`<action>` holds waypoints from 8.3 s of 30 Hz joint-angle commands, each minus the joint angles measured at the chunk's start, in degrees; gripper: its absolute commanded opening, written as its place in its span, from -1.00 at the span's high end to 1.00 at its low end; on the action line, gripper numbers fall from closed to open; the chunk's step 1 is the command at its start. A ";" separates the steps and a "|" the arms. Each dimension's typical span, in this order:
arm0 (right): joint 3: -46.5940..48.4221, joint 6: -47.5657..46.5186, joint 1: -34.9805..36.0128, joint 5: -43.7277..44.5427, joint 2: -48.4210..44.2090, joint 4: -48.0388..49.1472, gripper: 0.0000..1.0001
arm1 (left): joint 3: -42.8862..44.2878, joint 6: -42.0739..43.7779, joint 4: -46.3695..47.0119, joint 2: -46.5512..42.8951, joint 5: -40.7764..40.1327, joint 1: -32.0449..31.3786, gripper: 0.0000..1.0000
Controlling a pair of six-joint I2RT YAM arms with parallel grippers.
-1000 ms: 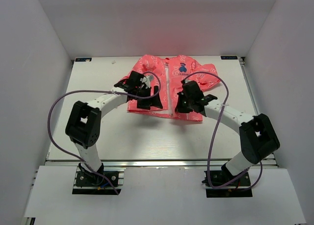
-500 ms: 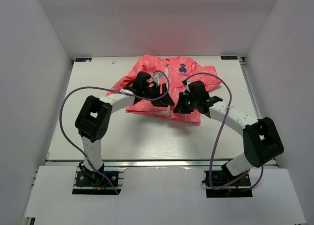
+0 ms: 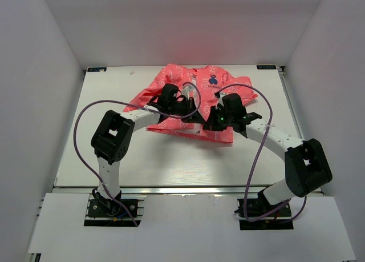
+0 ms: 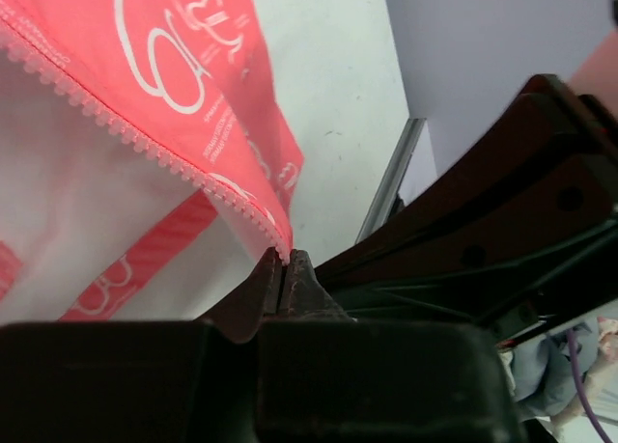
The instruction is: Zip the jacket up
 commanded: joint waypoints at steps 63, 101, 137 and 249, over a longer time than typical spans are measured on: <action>-12.97 1.64 -1.44 -10.66 -4.31 19.12 1.00 | -10.93 -19.27 21.12 -5.23 -5.24 -2.20 1.00; -9.19 -5.83 -2.76 0.77 -7.30 0.66 1.00 | 23.17 24.59 -44.88 8.65 -45.23 -4.13 -0.77; -13.85 -4.42 -2.76 2.18 -5.72 1.98 1.00 | 25.02 14.92 -42.77 12.96 -55.51 -9.05 -0.77; -15.34 11.92 -11.20 -39.22 -9.23 44.60 1.00 | -17.35 7.80 8.03 -33.18 -16.75 -4.22 1.00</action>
